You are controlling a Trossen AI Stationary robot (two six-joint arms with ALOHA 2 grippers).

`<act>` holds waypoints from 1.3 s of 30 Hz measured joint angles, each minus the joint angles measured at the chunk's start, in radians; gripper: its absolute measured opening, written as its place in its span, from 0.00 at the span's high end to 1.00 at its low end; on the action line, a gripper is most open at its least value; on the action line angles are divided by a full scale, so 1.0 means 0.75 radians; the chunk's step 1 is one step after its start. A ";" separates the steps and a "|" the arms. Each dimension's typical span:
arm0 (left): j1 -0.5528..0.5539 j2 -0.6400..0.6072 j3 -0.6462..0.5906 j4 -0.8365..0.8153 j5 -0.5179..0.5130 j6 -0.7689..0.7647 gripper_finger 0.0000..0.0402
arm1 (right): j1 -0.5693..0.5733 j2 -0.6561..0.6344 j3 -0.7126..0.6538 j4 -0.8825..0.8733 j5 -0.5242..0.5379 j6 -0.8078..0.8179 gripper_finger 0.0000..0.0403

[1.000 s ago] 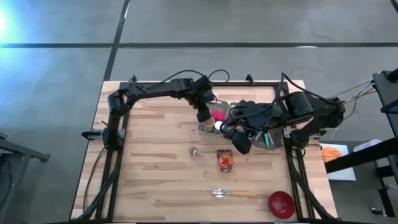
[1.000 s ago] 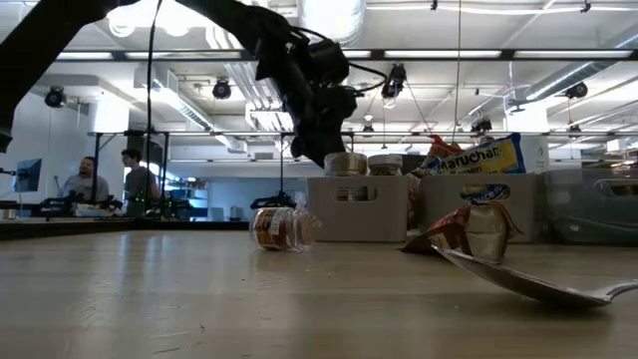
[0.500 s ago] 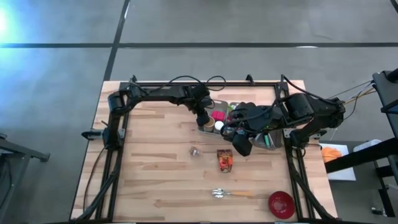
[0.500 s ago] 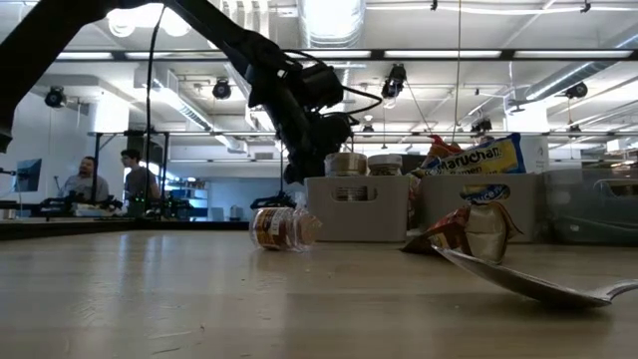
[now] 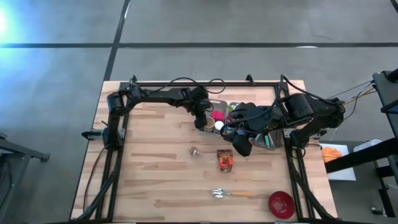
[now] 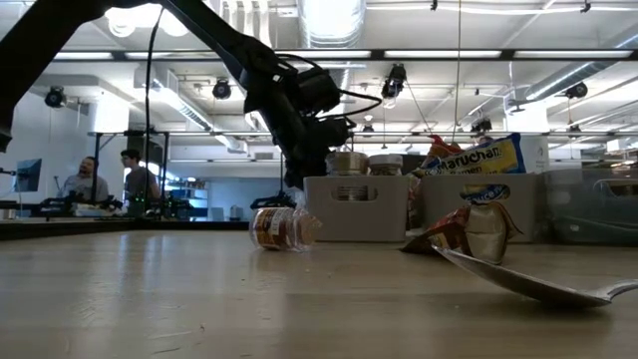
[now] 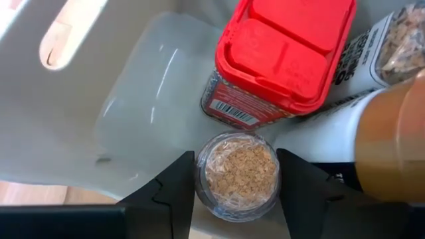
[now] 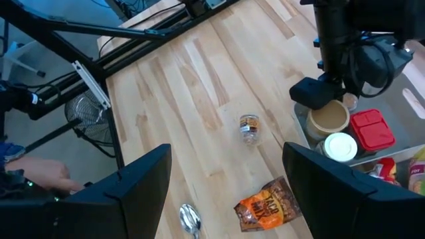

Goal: Pick & Place Food Item
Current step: Put the bottom brown seasoning bottle into the left gray bin, then put the brown seasoning bottle into the left gray bin

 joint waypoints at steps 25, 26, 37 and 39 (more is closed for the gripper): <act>0.001 0.003 0.084 -0.205 -0.011 -0.040 0.48 | 0.000 0.000 0.000 -0.001 -0.005 -0.006 0.30; 0.001 0.003 0.085 -0.206 -0.012 -0.039 0.47 | 0.000 0.000 0.000 -0.001 -0.005 -0.006 0.30; 0.002 0.003 0.089 -0.223 -0.012 -0.035 0.18 | 0.000 0.000 0.000 0.000 -0.005 -0.006 0.30; 0.002 0.001 0.089 -0.223 -0.012 -0.032 0.14 | 0.000 0.000 0.000 -0.001 -0.005 -0.006 0.30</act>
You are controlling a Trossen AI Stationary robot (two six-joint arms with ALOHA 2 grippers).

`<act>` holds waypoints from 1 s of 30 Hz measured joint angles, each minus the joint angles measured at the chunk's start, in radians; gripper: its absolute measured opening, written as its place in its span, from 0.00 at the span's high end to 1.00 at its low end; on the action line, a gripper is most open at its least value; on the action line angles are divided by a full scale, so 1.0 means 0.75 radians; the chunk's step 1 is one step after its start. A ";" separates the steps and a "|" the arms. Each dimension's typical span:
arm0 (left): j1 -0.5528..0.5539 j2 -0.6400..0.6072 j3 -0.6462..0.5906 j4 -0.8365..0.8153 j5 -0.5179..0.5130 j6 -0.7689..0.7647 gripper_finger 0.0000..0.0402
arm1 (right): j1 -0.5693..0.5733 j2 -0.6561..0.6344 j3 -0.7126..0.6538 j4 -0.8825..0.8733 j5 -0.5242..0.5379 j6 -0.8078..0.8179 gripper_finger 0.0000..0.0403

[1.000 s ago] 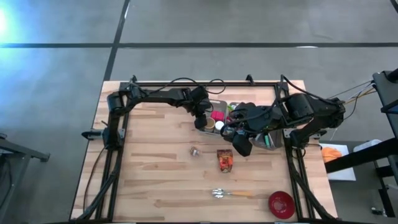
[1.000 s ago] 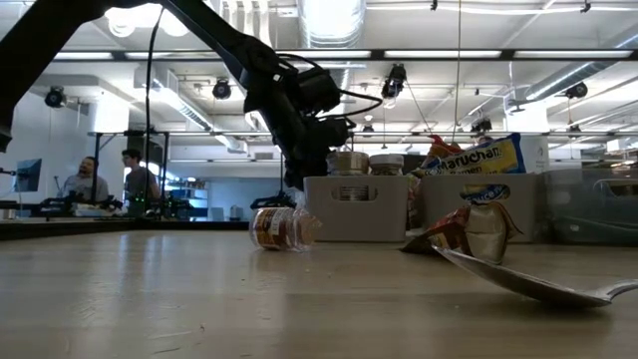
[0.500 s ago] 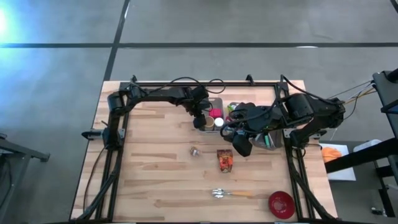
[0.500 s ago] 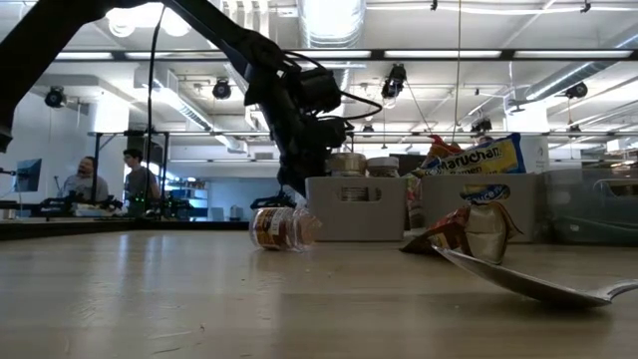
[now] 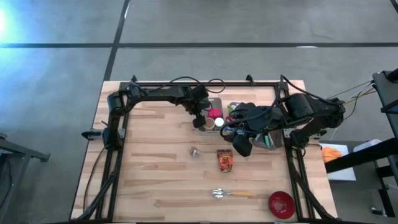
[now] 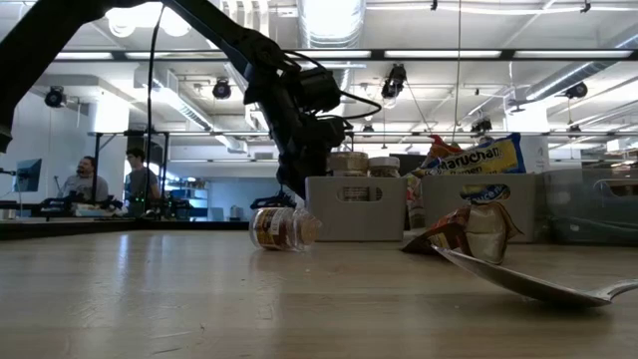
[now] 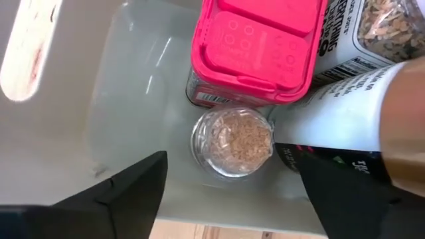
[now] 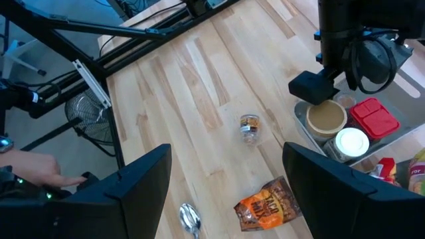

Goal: Pick & Place Food Item
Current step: Put the brown seasoning bottle into the left gray bin

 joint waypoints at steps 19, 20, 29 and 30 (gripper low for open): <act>-0.032 -0.320 -0.001 -0.282 -0.030 0.267 0.12 | -0.001 0.000 0.000 0.001 0.001 -0.038 0.30; -0.052 -0.343 -0.001 -0.315 -0.031 0.296 0.12 | 0.000 0.000 0.000 0.001 0.001 -0.044 0.30; -0.345 -0.430 -0.003 -0.402 -0.052 0.549 0.12 | -0.001 0.002 -0.047 0.003 0.004 -0.062 0.30; -0.380 -0.423 -0.003 -0.395 -0.064 0.560 0.12 | -0.001 0.003 -0.054 0.003 0.004 -0.055 0.30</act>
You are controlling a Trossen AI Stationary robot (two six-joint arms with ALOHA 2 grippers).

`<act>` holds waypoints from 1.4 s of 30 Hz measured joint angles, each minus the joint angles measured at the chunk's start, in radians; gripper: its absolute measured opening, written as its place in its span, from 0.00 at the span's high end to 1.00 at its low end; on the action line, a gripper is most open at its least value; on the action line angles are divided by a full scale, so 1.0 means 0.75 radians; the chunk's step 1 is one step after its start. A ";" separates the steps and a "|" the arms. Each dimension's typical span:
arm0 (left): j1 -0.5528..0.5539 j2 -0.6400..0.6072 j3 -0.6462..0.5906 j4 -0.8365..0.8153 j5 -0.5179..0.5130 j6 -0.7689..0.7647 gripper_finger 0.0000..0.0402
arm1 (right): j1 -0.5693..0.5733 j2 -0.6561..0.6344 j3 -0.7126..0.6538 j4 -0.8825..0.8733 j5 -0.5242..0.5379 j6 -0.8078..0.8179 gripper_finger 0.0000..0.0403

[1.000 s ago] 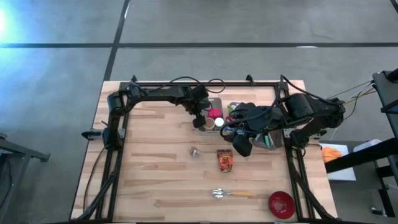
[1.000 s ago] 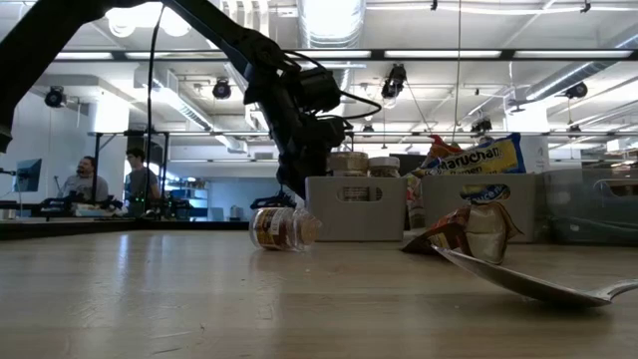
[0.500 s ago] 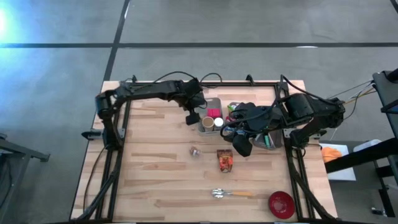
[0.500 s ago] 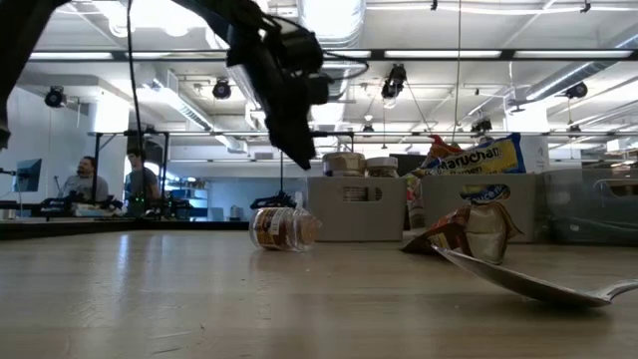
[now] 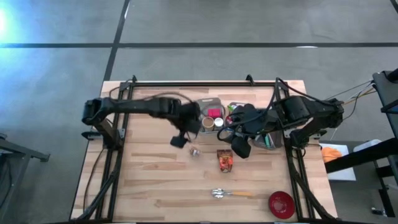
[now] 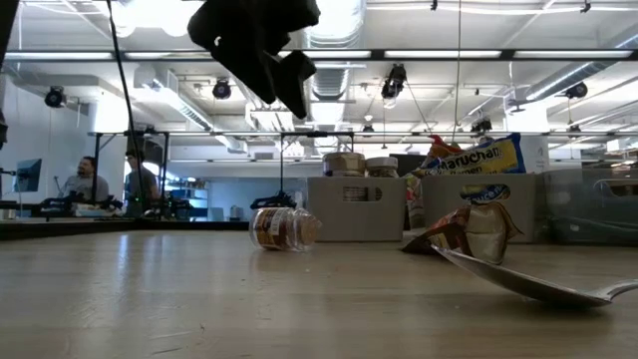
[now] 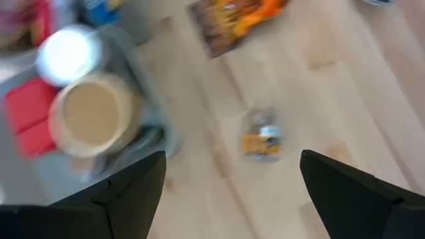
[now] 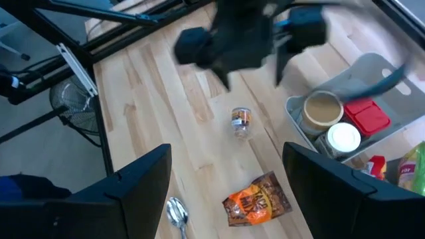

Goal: Pick & Place Food Item
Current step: Put the brown seasoning bottle into the left gray bin

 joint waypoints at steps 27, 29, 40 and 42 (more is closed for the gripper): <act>-0.195 0.073 -0.516 0.631 -0.097 -0.172 0.31 | 0.105 -0.053 -0.036 0.102 0.227 0.056 0.30; -0.213 0.073 -0.528 0.642 -0.097 -0.146 0.32 | 0.105 -0.054 -0.036 0.101 0.227 0.067 0.30; -0.229 0.073 -0.670 0.865 -0.172 -0.210 0.32 | 0.111 -0.054 -0.036 0.117 0.227 0.093 0.30; -0.229 0.073 -0.690 0.880 -0.171 -0.210 0.32 | 0.111 -0.054 -0.036 0.119 0.227 0.094 0.30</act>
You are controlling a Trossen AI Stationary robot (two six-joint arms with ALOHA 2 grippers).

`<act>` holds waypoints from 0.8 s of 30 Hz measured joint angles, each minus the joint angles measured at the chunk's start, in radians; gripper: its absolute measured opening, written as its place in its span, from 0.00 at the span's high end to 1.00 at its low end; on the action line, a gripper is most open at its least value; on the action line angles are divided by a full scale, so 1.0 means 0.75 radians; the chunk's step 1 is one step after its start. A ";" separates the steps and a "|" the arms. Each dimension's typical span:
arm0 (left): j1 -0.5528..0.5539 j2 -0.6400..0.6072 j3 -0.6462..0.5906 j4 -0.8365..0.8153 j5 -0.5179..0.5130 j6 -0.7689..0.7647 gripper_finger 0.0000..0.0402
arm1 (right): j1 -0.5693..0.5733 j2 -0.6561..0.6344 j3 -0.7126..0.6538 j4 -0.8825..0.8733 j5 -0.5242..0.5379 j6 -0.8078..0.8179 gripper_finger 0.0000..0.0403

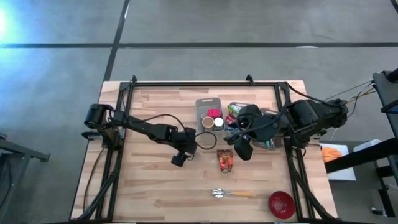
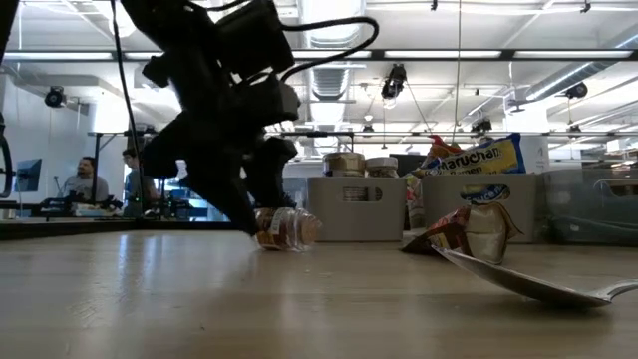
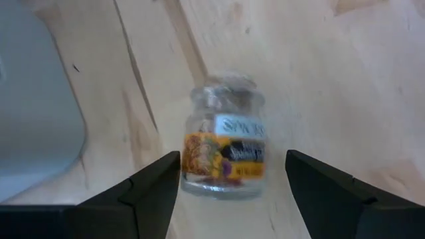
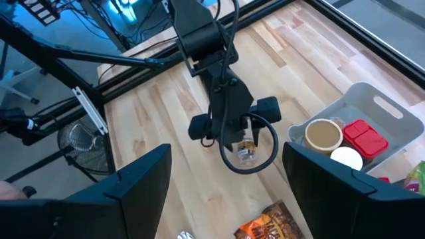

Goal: Pick & Place Food Item
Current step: Put the brown seasoning bottle into the left gray bin

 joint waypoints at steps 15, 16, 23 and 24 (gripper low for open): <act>-0.005 0.013 -0.035 0.108 -0.001 -0.146 0.32 | 0.008 0.004 0.000 0.032 -0.007 0.007 0.30; -0.005 0.014 -0.037 0.107 -0.004 -0.185 0.32 | 0.008 0.004 0.000 0.032 -0.007 0.008 0.30; -0.005 0.014 -0.046 0.107 -0.065 -0.316 0.32 | 0.018 0.004 0.000 0.032 -0.010 0.011 0.30; -0.005 0.014 -0.050 0.113 -0.066 -0.333 0.32 | 0.018 0.004 0.000 0.032 -0.010 0.011 0.30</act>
